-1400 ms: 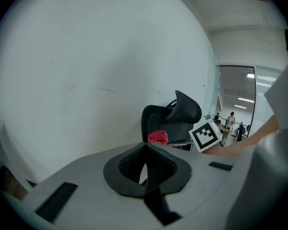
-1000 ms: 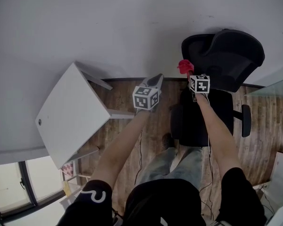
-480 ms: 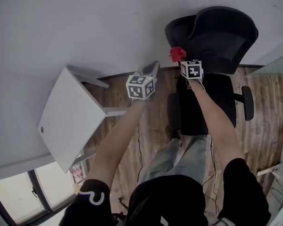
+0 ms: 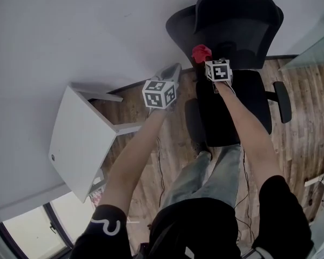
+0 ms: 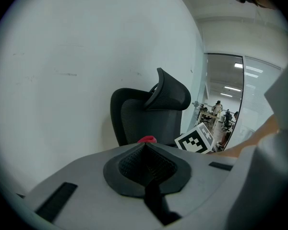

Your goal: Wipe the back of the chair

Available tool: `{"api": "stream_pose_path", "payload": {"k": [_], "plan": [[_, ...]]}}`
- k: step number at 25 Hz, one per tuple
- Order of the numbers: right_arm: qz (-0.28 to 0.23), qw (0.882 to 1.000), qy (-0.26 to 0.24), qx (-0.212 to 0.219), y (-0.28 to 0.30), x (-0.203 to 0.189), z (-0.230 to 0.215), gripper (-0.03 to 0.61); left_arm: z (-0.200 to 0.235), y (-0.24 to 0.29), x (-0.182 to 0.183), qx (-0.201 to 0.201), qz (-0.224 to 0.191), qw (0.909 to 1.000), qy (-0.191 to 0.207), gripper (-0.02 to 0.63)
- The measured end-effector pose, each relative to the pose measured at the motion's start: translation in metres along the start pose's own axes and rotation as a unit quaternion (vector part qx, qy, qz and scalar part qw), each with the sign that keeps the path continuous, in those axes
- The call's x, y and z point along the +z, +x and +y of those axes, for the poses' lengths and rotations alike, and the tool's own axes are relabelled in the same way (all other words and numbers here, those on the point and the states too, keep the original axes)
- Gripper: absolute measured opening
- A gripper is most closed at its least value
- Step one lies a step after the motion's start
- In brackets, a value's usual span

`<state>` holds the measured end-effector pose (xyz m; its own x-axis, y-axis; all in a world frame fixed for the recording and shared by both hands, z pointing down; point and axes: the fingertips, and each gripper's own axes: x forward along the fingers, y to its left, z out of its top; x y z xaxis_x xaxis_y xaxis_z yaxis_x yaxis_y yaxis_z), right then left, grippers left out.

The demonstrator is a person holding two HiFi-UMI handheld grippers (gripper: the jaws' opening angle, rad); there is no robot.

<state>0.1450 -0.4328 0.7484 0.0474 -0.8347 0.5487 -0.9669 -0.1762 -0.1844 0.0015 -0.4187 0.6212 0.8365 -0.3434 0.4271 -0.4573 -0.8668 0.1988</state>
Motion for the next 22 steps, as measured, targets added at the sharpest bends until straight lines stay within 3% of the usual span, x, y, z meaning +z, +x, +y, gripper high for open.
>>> {"api": "stream_pose_path", "payload": {"k": [22], "plan": [[-0.017, 0.998, 0.048, -0.042, -0.038, 0.010, -0.149, 0.067, -0.076, 0.105, 0.019, -0.023, 0.021, 0.9993, 0.022, 0.025]]}}
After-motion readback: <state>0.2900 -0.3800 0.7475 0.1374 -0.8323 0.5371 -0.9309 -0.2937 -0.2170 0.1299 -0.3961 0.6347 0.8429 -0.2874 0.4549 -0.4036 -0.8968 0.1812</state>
